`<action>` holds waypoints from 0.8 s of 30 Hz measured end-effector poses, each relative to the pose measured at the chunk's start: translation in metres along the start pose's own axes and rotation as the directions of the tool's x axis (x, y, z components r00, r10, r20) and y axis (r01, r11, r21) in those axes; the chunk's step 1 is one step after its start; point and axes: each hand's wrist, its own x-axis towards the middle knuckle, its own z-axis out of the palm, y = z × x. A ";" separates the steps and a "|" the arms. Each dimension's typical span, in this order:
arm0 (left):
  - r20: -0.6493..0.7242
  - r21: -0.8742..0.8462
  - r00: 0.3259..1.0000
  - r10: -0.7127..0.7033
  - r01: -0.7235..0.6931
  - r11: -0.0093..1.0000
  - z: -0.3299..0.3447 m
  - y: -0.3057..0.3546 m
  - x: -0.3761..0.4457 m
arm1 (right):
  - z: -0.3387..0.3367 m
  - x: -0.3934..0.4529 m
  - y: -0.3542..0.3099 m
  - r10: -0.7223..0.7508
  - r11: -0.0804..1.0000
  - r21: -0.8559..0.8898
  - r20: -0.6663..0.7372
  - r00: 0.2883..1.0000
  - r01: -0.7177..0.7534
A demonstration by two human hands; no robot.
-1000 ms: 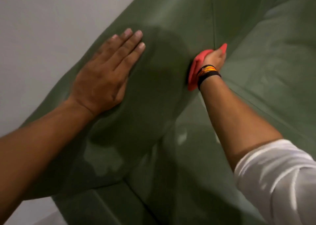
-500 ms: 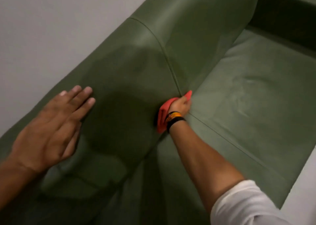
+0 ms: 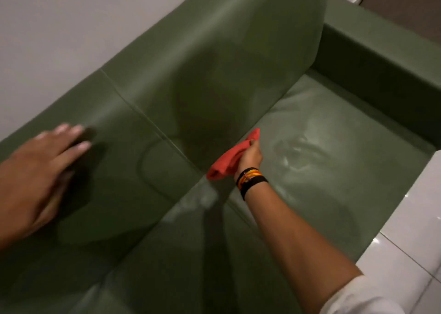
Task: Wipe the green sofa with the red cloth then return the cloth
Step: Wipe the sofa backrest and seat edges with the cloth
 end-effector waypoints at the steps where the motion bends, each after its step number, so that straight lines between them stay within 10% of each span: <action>1: -0.033 -0.031 0.999 0.031 -0.032 0.999 -0.037 0.038 0.038 | -0.003 0.012 -0.013 -0.063 0.998 -0.032 -0.014 0.998 0.063; 8: 0.001 0.094 0.974 0.226 -0.225 0.970 -0.056 0.089 0.237 | -0.022 0.111 -0.083 -0.462 0.813 -0.398 0.001 0.887 0.425; 14: -0.079 0.099 0.959 0.271 -0.263 0.960 -0.041 0.078 0.241 | -0.018 0.192 -0.101 -0.374 0.264 -0.908 0.214 0.902 0.325; 17: -0.101 0.109 0.958 0.267 -0.256 0.961 -0.039 0.079 0.240 | -0.020 0.192 -0.068 -0.364 0.019 -0.955 0.270 0.891 0.297; 24: -0.132 0.138 0.949 0.288 -0.270 0.953 -0.037 0.079 0.239 | -0.025 0.100 0.043 -0.367 -0.061 -0.887 0.446 0.816 0.457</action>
